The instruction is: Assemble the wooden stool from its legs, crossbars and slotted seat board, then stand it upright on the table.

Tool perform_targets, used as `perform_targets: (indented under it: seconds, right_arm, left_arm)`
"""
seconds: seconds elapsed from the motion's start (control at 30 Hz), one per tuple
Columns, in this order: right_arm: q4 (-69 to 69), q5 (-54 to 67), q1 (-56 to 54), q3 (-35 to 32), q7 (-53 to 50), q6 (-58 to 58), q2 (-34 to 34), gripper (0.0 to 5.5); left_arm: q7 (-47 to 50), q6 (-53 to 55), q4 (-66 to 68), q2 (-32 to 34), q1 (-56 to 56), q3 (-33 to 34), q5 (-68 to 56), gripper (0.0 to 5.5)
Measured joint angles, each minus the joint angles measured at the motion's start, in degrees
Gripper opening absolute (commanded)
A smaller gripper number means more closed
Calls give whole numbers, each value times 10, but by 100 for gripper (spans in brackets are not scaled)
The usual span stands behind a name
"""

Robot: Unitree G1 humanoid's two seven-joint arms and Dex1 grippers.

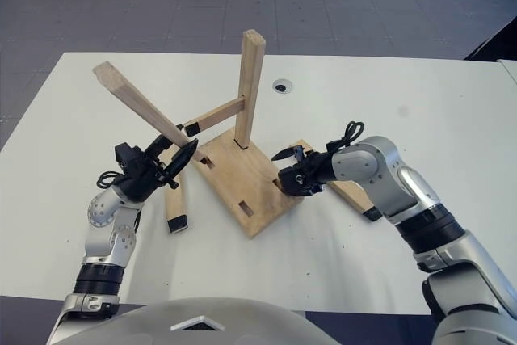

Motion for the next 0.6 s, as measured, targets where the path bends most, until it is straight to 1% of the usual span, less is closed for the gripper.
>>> perform_targets:
  seconds: [0.13, 0.4, 0.6]
  right_arm:
    - [20, -5, -9, -9, -8, -9, 13, 387]
    - [-41, 41, -9, -70, -17, 108, 52, 387]
    - [-71, 50, -16, -85, -24, 157, 71, 387]
  left_arm:
    - [-2, -8, 33, -5, -10, 0, 3, 211]
    - [8, -8, 63, -23, -15, 0, 11, 211]
    - [28, -8, 73, -37, -16, -3, 28, 211]
